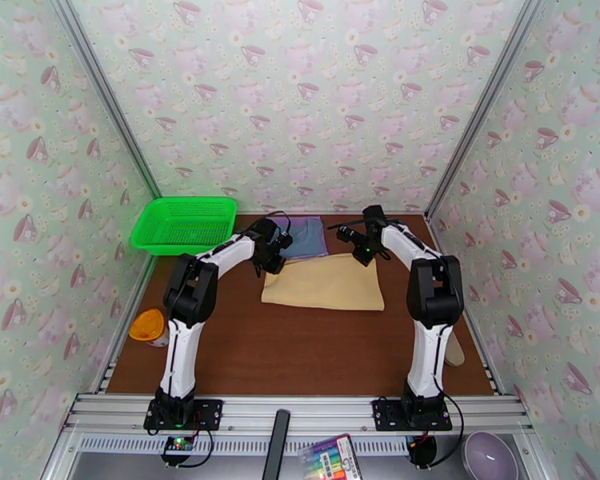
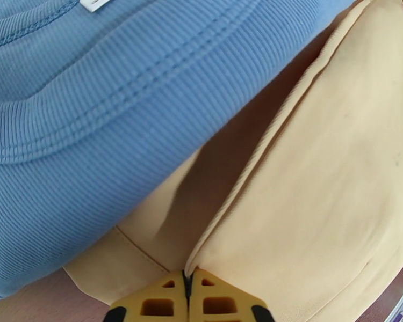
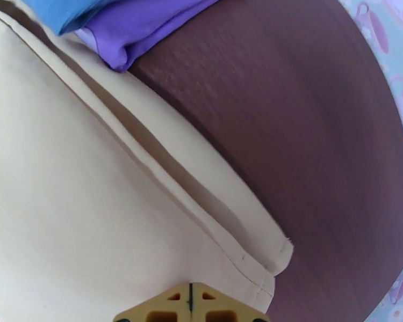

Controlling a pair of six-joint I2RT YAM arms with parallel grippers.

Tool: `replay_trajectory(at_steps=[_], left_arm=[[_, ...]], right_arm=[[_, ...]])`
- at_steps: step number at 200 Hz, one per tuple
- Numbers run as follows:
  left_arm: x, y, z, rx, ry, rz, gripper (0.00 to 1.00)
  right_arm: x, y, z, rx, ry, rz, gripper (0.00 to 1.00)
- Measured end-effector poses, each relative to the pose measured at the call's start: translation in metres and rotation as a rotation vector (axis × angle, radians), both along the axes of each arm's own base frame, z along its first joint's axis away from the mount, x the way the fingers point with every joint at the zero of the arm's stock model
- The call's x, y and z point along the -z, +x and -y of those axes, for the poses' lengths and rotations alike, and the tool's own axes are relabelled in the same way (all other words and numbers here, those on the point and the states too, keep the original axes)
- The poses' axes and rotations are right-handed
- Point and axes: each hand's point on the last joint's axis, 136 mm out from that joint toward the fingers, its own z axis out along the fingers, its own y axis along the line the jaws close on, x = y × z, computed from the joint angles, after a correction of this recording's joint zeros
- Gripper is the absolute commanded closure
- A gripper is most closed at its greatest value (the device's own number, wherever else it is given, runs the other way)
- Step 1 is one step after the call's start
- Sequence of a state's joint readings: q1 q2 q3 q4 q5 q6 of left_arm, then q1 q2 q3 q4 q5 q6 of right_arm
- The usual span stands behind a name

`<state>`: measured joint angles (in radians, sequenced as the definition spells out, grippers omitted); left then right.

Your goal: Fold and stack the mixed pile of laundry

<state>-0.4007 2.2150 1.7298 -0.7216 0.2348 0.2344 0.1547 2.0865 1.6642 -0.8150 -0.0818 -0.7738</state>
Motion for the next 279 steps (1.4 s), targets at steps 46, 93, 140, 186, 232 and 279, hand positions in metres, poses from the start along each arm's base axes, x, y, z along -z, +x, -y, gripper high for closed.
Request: replay_trajectory(at_steps=[46, 93, 140, 186, 232, 279], left_arm=[[0.001, -0.004, 0.0, 0.003, 0.01, -0.011, 1.0], [0.002, -0.005, 0.0, 0.004, 0.021, -0.012, 1.0], [0.003, -0.004, -0.002, -0.008, 0.033, -0.012, 1.0], [0.004, -0.003, -0.005, -0.031, 0.046, -0.011, 1.0], [0.004, -0.002, -0.006, -0.045, 0.045, -0.012, 1.0], [0.003, -0.001, -0.005, -0.057, 0.038, -0.011, 1.0]], right_arm=[[0.024, -0.05, 0.007, 0.078, 0.008, -0.095, 1.0], [0.004, -0.011, 0.009, 0.172, 0.022, 0.036, 1.0], [0.0, 0.012, 0.013, 0.274, 0.035, 0.11, 0.53], [-0.03, -0.027, -0.001, 0.437, 0.23, 0.071, 0.56], [-0.053, -0.072, -0.1, 0.499, 0.663, -0.149, 0.67], [0.031, -0.113, -0.172, 0.591, 0.69, -0.474, 0.7]])
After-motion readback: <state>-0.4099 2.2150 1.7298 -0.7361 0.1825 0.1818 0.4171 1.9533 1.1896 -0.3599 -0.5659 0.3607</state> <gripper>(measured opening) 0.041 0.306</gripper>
